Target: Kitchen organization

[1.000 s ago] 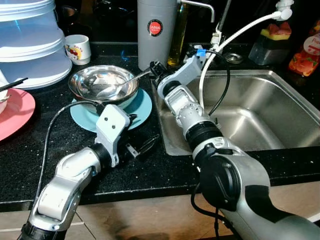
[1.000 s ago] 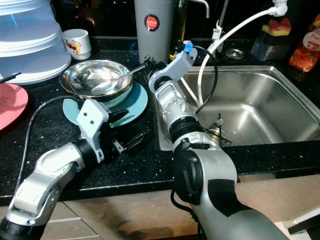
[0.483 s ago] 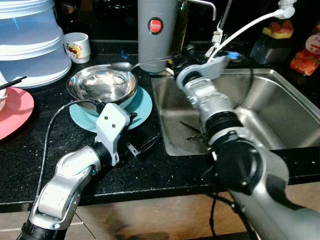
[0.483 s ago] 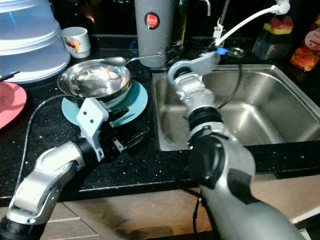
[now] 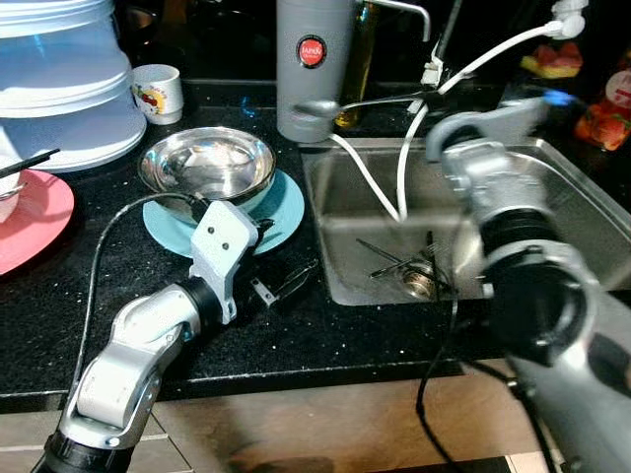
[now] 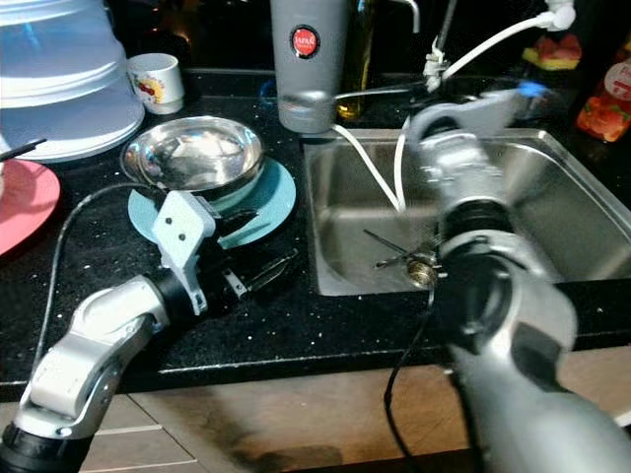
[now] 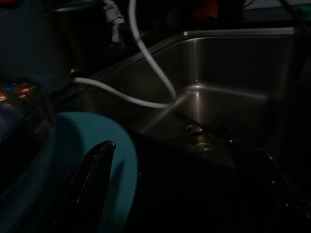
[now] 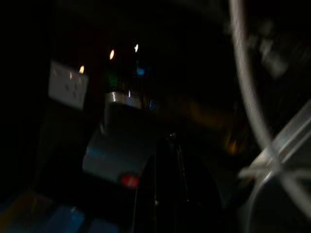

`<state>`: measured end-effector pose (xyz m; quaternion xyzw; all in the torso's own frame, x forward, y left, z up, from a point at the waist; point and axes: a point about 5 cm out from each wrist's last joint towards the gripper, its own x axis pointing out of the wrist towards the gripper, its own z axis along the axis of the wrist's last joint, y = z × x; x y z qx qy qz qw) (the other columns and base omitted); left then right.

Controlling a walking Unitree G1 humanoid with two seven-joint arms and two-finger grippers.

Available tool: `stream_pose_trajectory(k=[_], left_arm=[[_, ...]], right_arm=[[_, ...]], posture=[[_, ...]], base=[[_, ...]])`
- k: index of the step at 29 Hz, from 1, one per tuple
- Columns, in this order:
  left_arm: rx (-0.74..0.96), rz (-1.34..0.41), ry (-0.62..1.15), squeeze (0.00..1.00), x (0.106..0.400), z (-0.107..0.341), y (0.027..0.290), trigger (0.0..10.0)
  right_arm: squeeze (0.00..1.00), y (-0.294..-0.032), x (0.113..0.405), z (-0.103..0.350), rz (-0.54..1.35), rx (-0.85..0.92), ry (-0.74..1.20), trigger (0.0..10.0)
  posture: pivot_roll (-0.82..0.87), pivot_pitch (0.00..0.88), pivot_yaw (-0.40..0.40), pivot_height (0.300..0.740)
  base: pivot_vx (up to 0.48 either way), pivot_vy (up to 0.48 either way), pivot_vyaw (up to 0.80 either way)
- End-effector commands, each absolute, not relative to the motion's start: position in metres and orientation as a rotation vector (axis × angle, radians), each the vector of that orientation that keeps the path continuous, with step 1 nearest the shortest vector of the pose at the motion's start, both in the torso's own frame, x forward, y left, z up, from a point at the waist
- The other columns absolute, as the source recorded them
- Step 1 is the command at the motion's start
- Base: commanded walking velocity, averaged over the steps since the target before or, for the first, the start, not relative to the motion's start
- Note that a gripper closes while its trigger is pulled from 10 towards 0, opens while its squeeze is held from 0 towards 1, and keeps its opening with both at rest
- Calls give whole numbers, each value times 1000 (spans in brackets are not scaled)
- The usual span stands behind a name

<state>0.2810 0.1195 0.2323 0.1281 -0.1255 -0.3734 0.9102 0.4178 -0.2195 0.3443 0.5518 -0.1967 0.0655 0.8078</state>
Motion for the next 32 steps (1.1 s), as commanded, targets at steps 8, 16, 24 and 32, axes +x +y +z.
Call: stream_pose_trajectory(k=[8,16,24,32], left_arm=[[263,-800,-246,0,282,227,115,10000],[266,-809,-242,0,285,227,114,10000],[271,-811,-240,0,286,228,115,10000],[273,-820,-238,0,287,228,114,10000]], right_arm=[[0,-251,407,344,138,611,-394,2078],[0,-228,416,301,142,281,-164,10000],[0,-205,419,268,211,161,-20,10000],[722,-190,419,248,274,77,80,10000]], posture=[[48,80,-16,740],[51,83,-10,740],[55,84,-10,740],[57,86,-7,740]], base=[[0,0,0],[0,0,0],[0,0,0],[0,0,0]])
